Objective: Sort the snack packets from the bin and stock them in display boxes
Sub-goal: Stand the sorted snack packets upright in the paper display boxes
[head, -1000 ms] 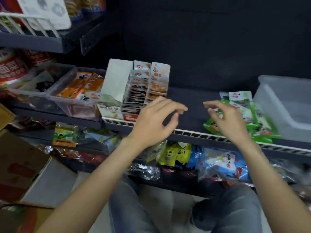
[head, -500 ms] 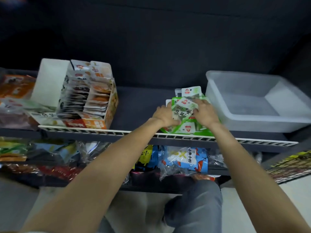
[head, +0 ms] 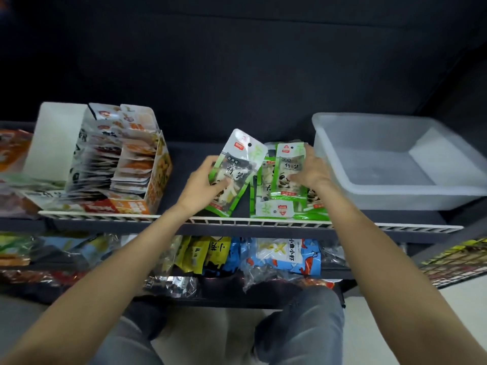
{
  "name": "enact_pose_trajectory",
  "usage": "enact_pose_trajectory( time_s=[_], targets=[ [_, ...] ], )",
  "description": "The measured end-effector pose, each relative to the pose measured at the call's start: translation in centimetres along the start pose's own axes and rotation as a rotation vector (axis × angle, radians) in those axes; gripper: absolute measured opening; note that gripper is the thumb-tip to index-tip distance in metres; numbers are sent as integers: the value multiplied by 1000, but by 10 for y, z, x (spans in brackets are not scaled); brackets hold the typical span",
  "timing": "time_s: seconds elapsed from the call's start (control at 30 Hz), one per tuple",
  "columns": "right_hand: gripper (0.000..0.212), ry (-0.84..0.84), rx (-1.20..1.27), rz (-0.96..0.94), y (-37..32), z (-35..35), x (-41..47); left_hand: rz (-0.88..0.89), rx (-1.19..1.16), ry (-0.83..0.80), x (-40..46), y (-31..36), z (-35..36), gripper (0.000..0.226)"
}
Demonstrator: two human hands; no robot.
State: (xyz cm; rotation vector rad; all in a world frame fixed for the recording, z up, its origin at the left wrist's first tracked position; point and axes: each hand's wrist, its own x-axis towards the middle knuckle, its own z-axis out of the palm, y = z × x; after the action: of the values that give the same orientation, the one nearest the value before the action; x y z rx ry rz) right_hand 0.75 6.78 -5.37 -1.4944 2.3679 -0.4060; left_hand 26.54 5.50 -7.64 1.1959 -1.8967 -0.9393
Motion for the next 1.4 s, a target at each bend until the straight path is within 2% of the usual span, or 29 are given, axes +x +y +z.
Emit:
enact_pose_trajectory(
  time_s=[0.07,0.13,0.2,0.27,0.47,0.57,0.67,0.73,0.8,0.9,0.97,1.03,1.17,1.23,1.3,1.4],
  targets=[
    [116,-40,86,33,-3,0,-1,73,-12,33,-10,6,-12,32],
    [118,-65,133,65,-7,0,-3,132,-49,67,-20,11,-23,30],
    [104,-59,92,90,-8,2,-8,173,-76,95,-31,14,-32,29],
    [82,-37,59,113,-6,1,-11,178,-93,100,-38,15,-39,30],
    [40,-18,161,161,6,-4,-22,106,-77,101,-43,9,-46,27],
    [20,36,108,160,5,-1,-35,77,-58,112,-40,8,-40,25],
    [26,228,-24,98,-3,3,-50,118,-32,119,-39,9,-35,26],
    [29,303,18,40,-9,0,-63,148,18,123,-39,12,-35,25],
    [39,300,194,3,-15,-6,-74,236,149,183,-42,20,-44,28],
    [52,251,587,-88,-33,-17,-89,492,280,324,-52,41,-80,29],
    [52,257,753,-184,-47,-22,-98,670,309,339,-59,51,-112,16],
    [49,240,853,-253,-71,-27,-107,754,358,355,-69,53,-149,12],
    [42,131,1015,-403,-129,-27,-119,703,541,451,-87,27,-212,25],
    [40,65,1044,-462,-156,-19,-123,644,592,473,-94,9,-236,17],
    [42,35,1023,-504,-180,-8,-126,588,606,507,-97,-10,-253,8],
    [46,5,1034,-532,-212,9,-133,425,525,552,-93,-39,-268,13]
  ],
)
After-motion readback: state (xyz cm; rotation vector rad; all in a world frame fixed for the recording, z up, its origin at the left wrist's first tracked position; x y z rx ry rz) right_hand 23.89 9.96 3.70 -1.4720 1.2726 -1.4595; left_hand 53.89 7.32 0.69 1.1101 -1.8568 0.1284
